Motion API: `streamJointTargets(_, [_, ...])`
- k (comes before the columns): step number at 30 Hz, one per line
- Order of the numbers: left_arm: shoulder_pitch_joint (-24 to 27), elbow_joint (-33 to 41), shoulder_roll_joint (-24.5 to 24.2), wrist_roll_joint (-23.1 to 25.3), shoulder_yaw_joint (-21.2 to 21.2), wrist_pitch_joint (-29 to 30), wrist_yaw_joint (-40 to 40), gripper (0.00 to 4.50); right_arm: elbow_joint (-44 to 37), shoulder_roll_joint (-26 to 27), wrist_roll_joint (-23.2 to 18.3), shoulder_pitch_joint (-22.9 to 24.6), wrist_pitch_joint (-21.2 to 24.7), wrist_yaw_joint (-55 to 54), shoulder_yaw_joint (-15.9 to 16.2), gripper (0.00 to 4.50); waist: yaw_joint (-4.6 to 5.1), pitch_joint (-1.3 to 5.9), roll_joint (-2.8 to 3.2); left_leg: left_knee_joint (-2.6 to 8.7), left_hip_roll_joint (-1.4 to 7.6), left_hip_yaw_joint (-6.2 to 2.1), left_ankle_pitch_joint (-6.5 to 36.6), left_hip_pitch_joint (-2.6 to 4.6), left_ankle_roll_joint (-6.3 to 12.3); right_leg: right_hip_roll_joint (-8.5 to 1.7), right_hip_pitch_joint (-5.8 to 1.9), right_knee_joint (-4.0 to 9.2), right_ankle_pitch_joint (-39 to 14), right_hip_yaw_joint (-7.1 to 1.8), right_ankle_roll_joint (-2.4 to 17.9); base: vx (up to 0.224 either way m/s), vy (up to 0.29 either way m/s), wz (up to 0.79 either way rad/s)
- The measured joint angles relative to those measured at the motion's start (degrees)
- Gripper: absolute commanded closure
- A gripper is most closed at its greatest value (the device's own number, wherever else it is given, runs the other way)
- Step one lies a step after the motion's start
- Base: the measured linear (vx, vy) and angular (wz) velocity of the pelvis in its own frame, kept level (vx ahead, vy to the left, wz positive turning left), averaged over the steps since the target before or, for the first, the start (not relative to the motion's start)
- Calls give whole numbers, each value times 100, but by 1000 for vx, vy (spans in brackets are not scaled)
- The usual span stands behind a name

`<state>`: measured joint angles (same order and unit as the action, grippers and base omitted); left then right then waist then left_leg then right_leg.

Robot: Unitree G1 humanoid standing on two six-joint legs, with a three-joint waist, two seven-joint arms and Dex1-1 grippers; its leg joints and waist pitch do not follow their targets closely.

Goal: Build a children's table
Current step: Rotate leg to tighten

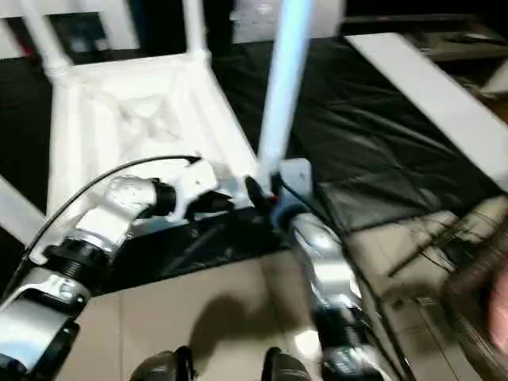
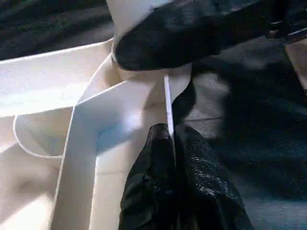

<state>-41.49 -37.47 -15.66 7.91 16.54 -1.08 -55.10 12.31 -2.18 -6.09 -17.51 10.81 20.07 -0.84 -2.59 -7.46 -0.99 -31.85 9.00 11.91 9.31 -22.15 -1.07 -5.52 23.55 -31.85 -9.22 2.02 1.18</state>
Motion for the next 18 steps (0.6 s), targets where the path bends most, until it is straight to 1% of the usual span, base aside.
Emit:
streamJointTargets(1, [0,-2,-31,0,-14,-30,22,450,-68,-51,-47,57,-9,67,-36,63,1,1,-2,-12,1,0,-1,0,1,-2,9,-31,21,-4,-8,61,-32,1])
streamJointTargets(2, [1,1,-44,-4,-45,-54,27,407,-261,-121,-191,185,2,254,-112,56,-10,1,-2,-23,6,0,-1,-4,1,-4,15,-42,49,-3,-56,64,-38,1])
streamJointTargets(3, [36,45,-79,-48,-82,-70,1,396,-629,-280,-459,451,54,604,-160,53,-25,3,2,-26,21,3,0,-4,0,-2,20,-55,60,5,-83,64,-38,1])
streamJointTargets(4, [105,65,-96,-177,-215,-152,-5,396,-830,-387,-595,598,107,811,-198,44,-33,5,-5,-29,33,6,0,-4,-1,4,28,-77,47,7,-104,71,-45,0])
streamJointTargets(5, [161,119,-115,-290,-307,-163,-36,387,-1020,-522,-774,728,230,1041,-233,20,-37,8,-22,-37,47,6,1,-22,-2,12,51,-99,29,16,-132,72,-51,-1])
streamJointTargets(6, [268,280,-113,-434,-396,-153,-81,369,-1272,-794,-991,912,366,1383,-222,14,-42,11,-34,-42,64,6,1,-41,1,23,77,-117,11,24,-139,72,-51,-1])
streamJointTargets(7, [327,333,-114,-522,-449,-143,-93,369,-1371,-925,-1085,982,429,1555,-228,14,-35,12,-36,-49,76,6,1,-50,11,34,91,-132,-1,30,-123,63,-50,-2])
streamJointTargets(8, [346,356,-114,-577,-470,-138,-94,354,-1441,-982,-1164,1018,453,1665,-233,8,-28,13,-37,-50,87,6,3,-64,10,42,114,-141,-7,34,-116,0,0,0])
streamJointTargets(9, [367,441,-94,-652,-532,-66,-81,347,-1510,-1019,-1258,1022,484,1799,-237,1,-14,16,-42,-61,96,6,2,-97,10,50,163,-175,-12,36,-106,0,0,0])
streamJointTargets(10, [422,593,-40,-767,-611,21,-70,341,-1618,-1077,-1366,1061,514,1937,-197,0,-12,15,-43,-68,97,7,2,-110,10,50,186,-217,-27,34,-81,0,0,0])
streamJointTargets(12, [638,1146,69,-1044,-791,352,46,319,-1830,-1157,-1664,1060,673,2196,-190,0,-6,16,-42,-76,104,5,2,-103,10,54,188,-240,-35,38,-71,0,0,0])
streamJointTargets(13, [712,1322,77,-1096,-835,466,94,310,-1903,-1172,-1743,1031,721,2254,-198,0,-6,16,-40,-83,111,3,2,-97,9,60,182,-240,-37,38,-68,0,0,0])
streamJointTargets(14, [827,1532,98,-1166,-926,614,192,310,-1941,-1178,-1829,968,783,2300,-205,0,7,16,-39,-91,116,3,1,-89,8,65,173,-240,-37,35,-68,0,0,0])
streamJointTargets(15, [1013,1844,131,-1239,-1020,823,352,303,-1963,-1186,-1904,868,870,2323,-205,0,26,17,-37,-100,118,-1,4,-81,-2,67,162,-241,-35,35,-67,0,0,0])
streamJointTargets(16, [1255,2216,186,-1307,-1116,1022,521,286,-1988,-1203,-1949,789,940,2355,-202,0,48,17,-37,-109,119,-2,16,-76,-23,66,153,-241,-34,35,-65,0,0,0])
streamJointTargets(18, [1769,2799,271,-1478,-1201,1387,773,270,-2012,-1206,-2059,606,995,2370,-219,0,49,16,-37,-123,120,-6,16,-73,-32,65,140,-236,-34,36,-66,0,0,0])
